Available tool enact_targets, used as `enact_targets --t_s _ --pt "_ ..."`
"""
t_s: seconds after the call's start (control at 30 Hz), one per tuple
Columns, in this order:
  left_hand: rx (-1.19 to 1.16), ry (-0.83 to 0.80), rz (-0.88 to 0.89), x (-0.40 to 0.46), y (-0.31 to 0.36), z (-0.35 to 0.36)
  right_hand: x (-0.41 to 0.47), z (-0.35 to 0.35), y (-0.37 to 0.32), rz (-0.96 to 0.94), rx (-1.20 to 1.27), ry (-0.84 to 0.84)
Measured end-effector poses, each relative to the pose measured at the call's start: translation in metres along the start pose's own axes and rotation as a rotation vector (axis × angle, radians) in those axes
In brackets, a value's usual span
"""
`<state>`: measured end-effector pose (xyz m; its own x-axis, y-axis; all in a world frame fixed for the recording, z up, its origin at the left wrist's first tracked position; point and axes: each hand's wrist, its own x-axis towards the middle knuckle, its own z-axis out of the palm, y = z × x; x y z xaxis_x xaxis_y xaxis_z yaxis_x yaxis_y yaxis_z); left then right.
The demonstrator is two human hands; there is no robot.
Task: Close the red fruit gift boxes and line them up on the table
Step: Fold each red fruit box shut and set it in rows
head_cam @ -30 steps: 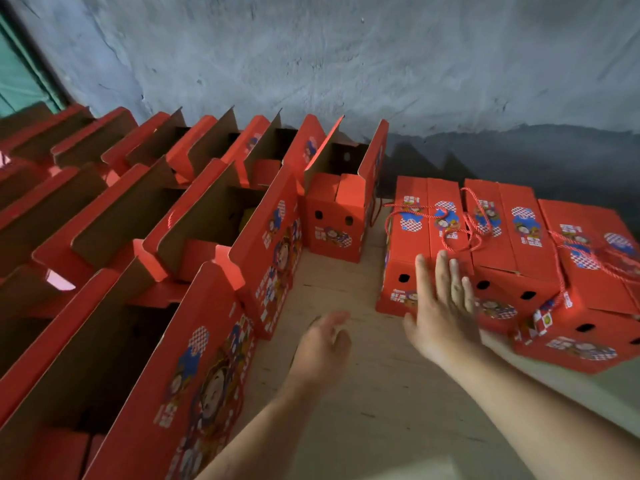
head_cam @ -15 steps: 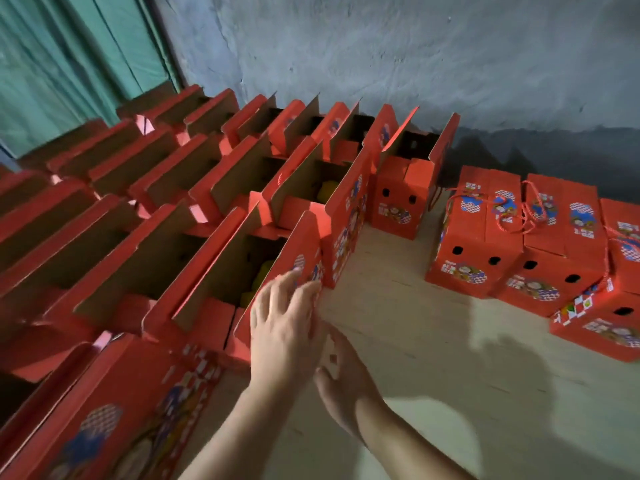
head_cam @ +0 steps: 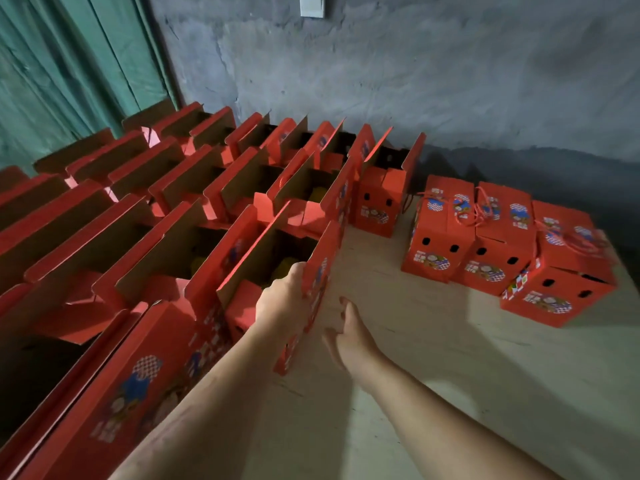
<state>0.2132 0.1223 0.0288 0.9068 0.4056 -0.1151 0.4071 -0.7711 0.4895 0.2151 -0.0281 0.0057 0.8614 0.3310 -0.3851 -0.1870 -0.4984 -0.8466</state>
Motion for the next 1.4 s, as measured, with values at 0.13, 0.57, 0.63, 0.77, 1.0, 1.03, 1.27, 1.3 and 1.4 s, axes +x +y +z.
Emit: enact_targets --t_s 0.13,0.57,0.63,0.77,1.0,1.03,1.27,1.3,1.4 --pt "-0.134 -0.039 0.056 -0.045 0.033 0.034 -0.026 -0.034 0.021 0.038 0.060 0.130" --pt "-0.414 -0.344 0.153 -0.241 0.177 0.134 -0.172 -0.160 0.147 0.187 0.493 0.395" --pt "-0.429 -0.410 0.197 -0.270 0.196 0.142 -0.189 -0.173 0.153 0.182 0.574 0.434" --pt "-0.490 -0.579 0.191 -0.309 0.230 0.155 -0.230 -0.199 0.172 0.238 0.799 0.460" --pt "-0.835 -0.407 0.397 -0.317 0.208 0.128 -0.248 -0.208 0.199 0.083 0.700 0.327" --pt "-0.867 -0.235 0.389 -0.311 0.195 0.123 -0.248 -0.206 0.200 0.090 0.693 0.312" --pt "-0.463 -0.457 0.182 -0.294 0.182 0.131 -0.252 -0.199 0.192 0.076 0.635 0.337" --pt "-0.488 -0.444 0.164 -0.297 0.185 0.134 -0.252 -0.201 0.191 0.077 0.601 0.330" --pt "-0.637 -0.372 0.124 -0.302 0.180 0.133 -0.255 -0.214 0.184 0.036 0.410 0.305"
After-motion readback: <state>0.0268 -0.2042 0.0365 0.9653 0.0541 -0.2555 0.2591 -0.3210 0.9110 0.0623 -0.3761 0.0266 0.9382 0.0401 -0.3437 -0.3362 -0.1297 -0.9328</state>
